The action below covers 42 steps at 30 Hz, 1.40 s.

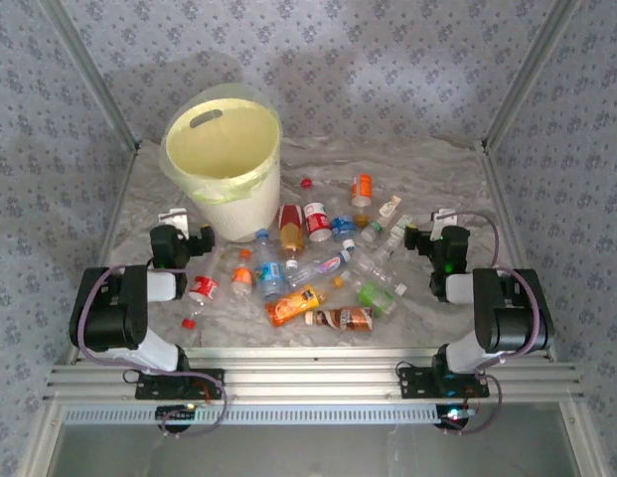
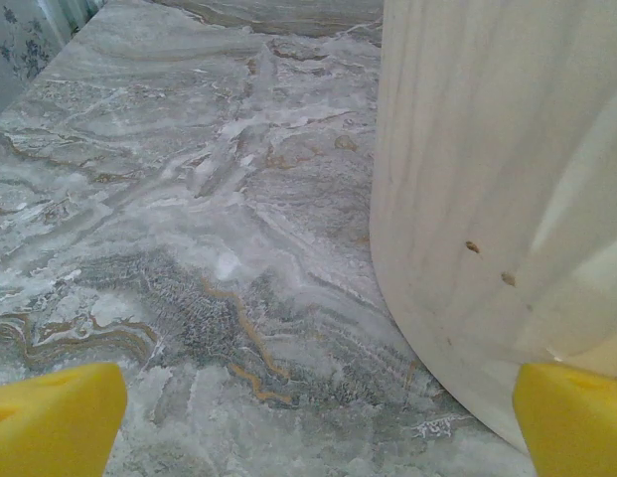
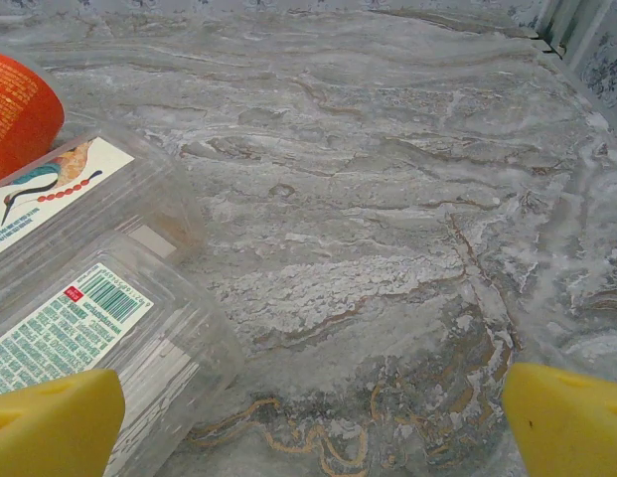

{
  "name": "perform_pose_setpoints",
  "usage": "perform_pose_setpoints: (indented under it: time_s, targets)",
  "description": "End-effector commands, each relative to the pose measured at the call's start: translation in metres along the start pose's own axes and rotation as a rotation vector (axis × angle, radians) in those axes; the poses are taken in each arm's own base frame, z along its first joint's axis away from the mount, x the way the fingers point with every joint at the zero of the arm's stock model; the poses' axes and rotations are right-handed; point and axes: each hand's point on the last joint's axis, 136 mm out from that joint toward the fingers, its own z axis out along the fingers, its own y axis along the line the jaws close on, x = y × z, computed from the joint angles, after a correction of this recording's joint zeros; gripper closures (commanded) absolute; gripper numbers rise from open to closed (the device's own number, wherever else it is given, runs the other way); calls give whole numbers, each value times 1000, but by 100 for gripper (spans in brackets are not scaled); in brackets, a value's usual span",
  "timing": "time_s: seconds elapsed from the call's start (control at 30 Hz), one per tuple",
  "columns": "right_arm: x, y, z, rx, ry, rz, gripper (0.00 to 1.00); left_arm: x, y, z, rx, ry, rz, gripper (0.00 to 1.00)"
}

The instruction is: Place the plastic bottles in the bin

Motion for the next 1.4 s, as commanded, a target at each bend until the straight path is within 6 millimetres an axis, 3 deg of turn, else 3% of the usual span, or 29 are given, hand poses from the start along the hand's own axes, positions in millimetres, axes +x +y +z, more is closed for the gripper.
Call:
perform_pose_setpoints:
  time_s: [0.0, 1.2, 1.37]
  targets:
    - [-3, 0, 4, -6, 3, -10, 0, -10, -2, 1, 2, -25, 12, 1]
    - [-4, 0, 1, -11, -17, -2, 0, -10, -3, 1, 3, -24, 13, 0]
    - [-11, -3, -5, 8, -28, 5, 0, -13, 4, -8, -30, -71, -6, 0]
